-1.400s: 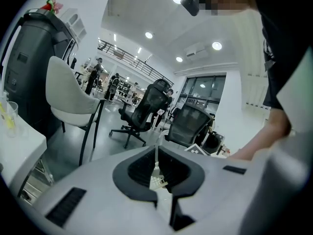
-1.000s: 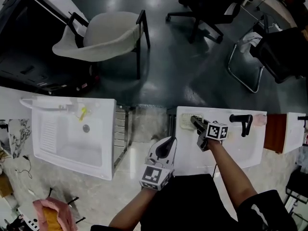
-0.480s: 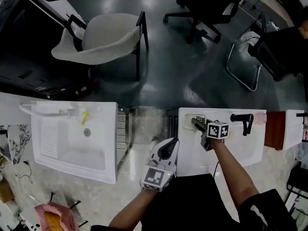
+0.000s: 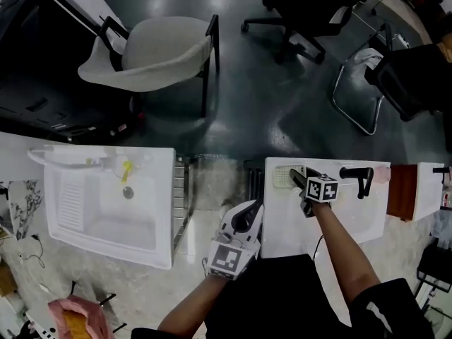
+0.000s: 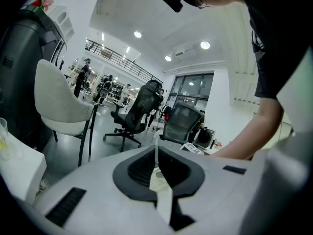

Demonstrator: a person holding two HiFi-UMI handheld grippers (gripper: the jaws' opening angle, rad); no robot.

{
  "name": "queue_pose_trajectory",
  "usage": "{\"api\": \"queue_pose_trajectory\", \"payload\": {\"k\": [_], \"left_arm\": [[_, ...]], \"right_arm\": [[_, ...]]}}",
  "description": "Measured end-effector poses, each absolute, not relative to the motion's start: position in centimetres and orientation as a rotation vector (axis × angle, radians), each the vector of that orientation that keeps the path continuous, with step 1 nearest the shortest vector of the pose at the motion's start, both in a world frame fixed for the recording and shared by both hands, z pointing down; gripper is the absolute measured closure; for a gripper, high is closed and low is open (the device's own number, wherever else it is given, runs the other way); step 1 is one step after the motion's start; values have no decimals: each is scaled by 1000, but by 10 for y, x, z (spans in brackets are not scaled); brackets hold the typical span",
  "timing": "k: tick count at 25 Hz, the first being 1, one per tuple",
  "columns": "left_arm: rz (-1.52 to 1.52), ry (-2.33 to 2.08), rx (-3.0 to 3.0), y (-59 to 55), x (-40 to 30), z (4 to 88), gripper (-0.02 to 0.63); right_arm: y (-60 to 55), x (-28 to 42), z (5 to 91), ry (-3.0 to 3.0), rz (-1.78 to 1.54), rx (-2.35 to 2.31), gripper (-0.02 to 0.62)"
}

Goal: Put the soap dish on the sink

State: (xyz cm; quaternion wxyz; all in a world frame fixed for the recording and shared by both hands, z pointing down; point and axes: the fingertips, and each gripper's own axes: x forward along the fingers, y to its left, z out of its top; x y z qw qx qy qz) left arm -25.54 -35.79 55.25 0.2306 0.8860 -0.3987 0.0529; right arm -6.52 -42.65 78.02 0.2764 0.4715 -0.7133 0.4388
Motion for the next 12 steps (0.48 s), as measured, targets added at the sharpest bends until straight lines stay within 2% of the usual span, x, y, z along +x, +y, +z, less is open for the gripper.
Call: {"api": "queue_pose_trajectory", "payload": {"k": [12], "left_arm": [[120, -1072, 2416, -350, -266, 559, 583]], "right_arm": [[-426, -47, 759, -1913, 1080, 1317, 371]]}}
